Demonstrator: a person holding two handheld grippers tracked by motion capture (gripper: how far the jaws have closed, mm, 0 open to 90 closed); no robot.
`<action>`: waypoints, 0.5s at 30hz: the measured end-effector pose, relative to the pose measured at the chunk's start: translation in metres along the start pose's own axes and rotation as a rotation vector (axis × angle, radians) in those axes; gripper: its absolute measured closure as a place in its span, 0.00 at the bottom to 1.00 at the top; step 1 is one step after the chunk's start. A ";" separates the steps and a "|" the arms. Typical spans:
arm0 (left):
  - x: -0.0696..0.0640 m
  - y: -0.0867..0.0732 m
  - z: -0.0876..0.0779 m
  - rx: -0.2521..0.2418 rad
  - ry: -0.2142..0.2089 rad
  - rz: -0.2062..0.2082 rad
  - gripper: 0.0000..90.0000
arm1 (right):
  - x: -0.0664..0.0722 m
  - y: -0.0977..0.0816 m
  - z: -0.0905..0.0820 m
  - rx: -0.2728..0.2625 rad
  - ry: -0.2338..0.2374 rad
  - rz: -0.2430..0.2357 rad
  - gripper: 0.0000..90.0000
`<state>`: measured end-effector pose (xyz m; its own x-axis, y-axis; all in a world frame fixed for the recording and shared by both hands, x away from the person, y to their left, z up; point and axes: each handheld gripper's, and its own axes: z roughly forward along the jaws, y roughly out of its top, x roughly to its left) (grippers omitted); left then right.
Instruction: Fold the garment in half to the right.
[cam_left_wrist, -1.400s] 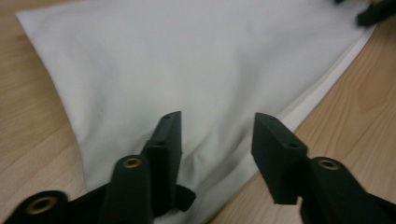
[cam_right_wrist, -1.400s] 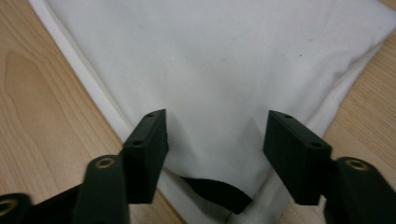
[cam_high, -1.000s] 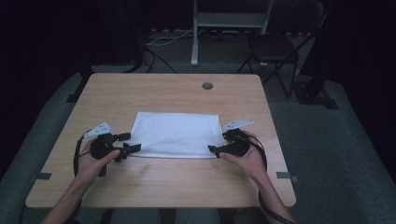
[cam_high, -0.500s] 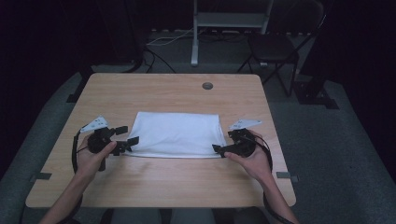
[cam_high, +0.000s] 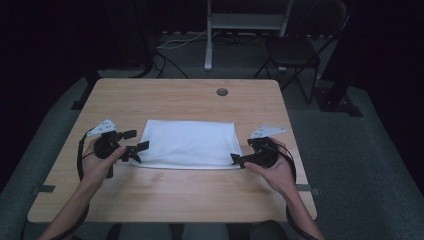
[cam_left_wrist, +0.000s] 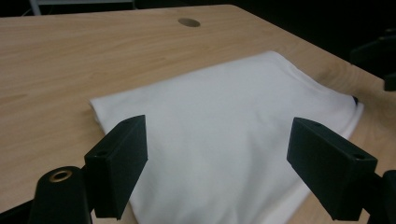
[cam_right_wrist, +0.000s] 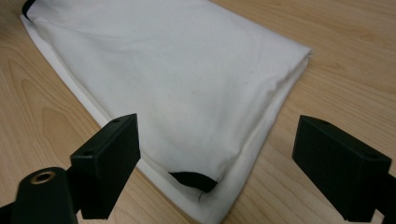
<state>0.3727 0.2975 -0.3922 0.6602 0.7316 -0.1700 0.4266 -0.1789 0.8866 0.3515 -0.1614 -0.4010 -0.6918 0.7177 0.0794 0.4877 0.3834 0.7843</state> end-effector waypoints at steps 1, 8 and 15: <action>0.007 0.008 0.007 0.001 0.008 -0.013 0.22 | 0.001 0.002 0.000 0.001 0.001 -0.008 0.16; 0.056 0.036 0.045 0.074 0.066 -0.108 0.22 | 0.004 0.009 0.002 0.003 0.013 -0.034 0.16; 0.088 0.040 0.080 0.166 0.100 -0.180 0.30 | 0.005 0.011 -0.001 0.012 0.019 -0.050 0.16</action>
<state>0.4973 0.3020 -0.4060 0.5035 0.8213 -0.2682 0.6331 -0.1395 0.7614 0.3525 -0.1539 -0.3919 -0.7254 0.6864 0.0519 0.4584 0.4253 0.7804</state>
